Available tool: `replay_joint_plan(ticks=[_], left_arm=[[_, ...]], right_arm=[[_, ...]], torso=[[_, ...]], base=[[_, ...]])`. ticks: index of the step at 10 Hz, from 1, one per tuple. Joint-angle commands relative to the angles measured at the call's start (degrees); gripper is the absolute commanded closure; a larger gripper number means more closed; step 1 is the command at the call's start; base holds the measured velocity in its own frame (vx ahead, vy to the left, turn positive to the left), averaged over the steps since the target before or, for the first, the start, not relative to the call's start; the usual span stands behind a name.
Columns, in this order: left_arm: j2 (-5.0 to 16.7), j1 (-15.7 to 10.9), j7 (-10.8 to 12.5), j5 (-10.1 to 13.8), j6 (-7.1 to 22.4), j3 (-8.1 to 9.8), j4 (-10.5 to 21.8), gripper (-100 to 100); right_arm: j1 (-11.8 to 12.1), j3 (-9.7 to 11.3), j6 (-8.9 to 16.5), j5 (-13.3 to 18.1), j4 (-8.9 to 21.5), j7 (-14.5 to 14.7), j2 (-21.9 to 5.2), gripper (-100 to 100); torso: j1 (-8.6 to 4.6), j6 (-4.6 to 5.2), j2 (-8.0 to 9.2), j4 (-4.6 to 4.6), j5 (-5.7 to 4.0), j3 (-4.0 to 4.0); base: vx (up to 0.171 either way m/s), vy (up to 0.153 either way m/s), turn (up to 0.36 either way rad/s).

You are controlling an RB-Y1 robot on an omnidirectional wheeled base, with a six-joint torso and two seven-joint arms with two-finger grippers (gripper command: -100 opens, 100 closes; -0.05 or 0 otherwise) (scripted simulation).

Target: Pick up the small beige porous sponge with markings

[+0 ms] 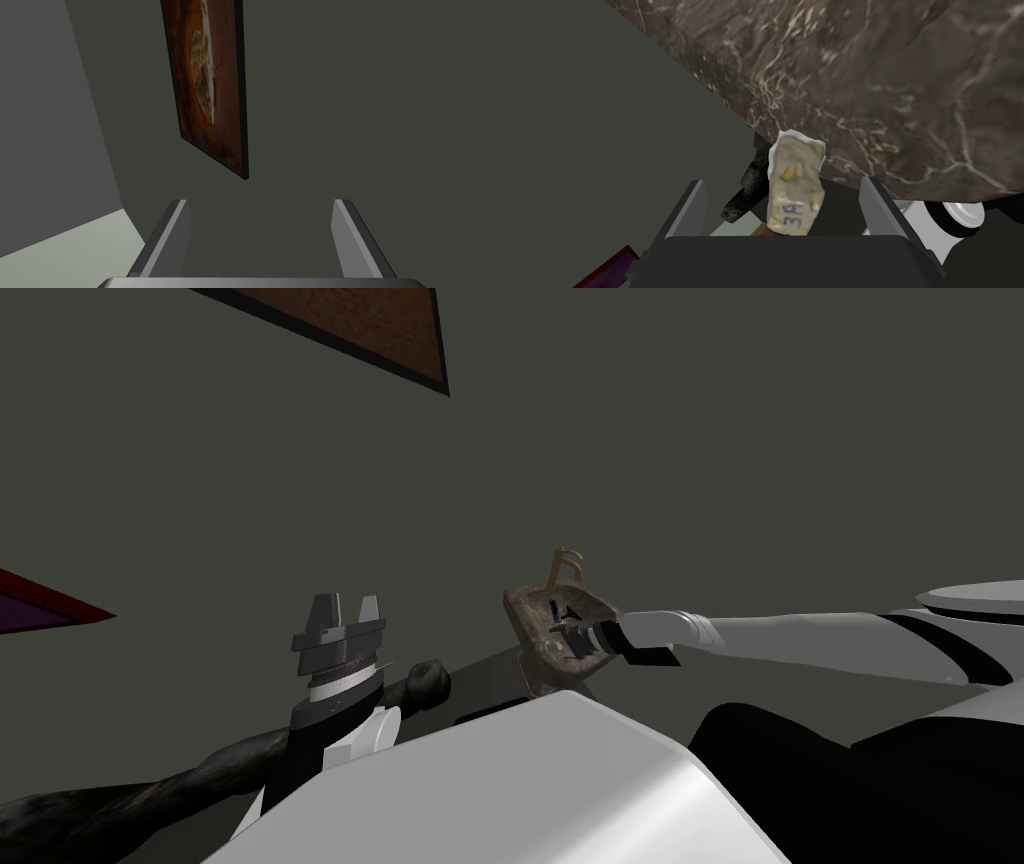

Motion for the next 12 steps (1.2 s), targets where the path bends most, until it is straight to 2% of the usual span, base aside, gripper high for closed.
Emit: replay_joint_plan(ticks=[1, 3, 4, 5, 6, 10, 11, 12], left_arm=[[0.0, 0.0, 0.0, 0.0, 0.0, 0.0, 0.0, 0], [0.0, 0.0, 0.0, 0.0, 0.0, 0.0, 0.0, 0], [0.0, 0.0, 0.0, 0.0, 0.0, 0.0, 0.0, 0], [0.0, 0.0, 0.0, 0.0, 0.0, 0.0, 0.0, 0], [0.0, 0.0, 0.0, 0.0, 0.0, 0.0, 0.0, 0], [0.0, 0.0, 0.0, 0.0, 0.0, 0.0, 0.0, 0], [0.0, 0.0, 0.0, 0.0, 0.0, 0.0, 0.0, 0], [0.0, 0.0, 0.0, 0.0, 0.0, 0.0, 0.0, 0]], right_arm=[[0.9, 1.29, 1.0, 0.89, -0.11, 1.16, 1.74, -100], [1.08, 1.55, 1.19, 1.07, -0.13, 1.39, 2.09, -100], [1.63, 2.32, 1.79, 1.6, -0.19, 2.09, 3.13, -100], [1.91, 1.29, 1.34, 1.54, -0.2, 1.44, 2.66, -100], [1.94, 1.37, 1.46, 1.58, -0.21, 1.57, 2.73, 100], [1.94, 1.36, 1.45, 1.54, -0.21, 1.51, 2.75, 100], [1.94, 1.36, 1.45, 1.55, -0.21, 1.52, 2.74, 0], [0.54, 0.77, 0.6, 0.53, -0.06, 0.7, 1.04, 100]], torso=[[0.0, 0.0, 0.0, 0.0, 0.0, 0.0], [0.09, -0.01, -0.08, -0.02, 0.02, -0.05], [0.06, 0.0, -0.05, -0.01, 0.01, -0.03], [0.06, -0.01, -0.05, -0.01, 0.01, -0.03], [0.02, 0.0, -0.01, 0.0, 0.01, 0.0], [-0.01, 0.0, 0.09, 0.03, 0.01, 0.05], [-0.01, 0.0, 0.09, 0.02, 0.01, 0.06], [-0.02, 0.01, 0.09, 0.02, 0.01, 0.06]], base=[[0.038, 0.035, 0.128], [0.035, 0.028, 0.037], [0.03, 0.023, 0.077], [0.015, 0.01, 0.016], [0.0, 0.0, 0.0], [0.0, 0.0, 0.0], [0.0, 0.0, 0.0], [-0.039, -0.04, -0.137]])
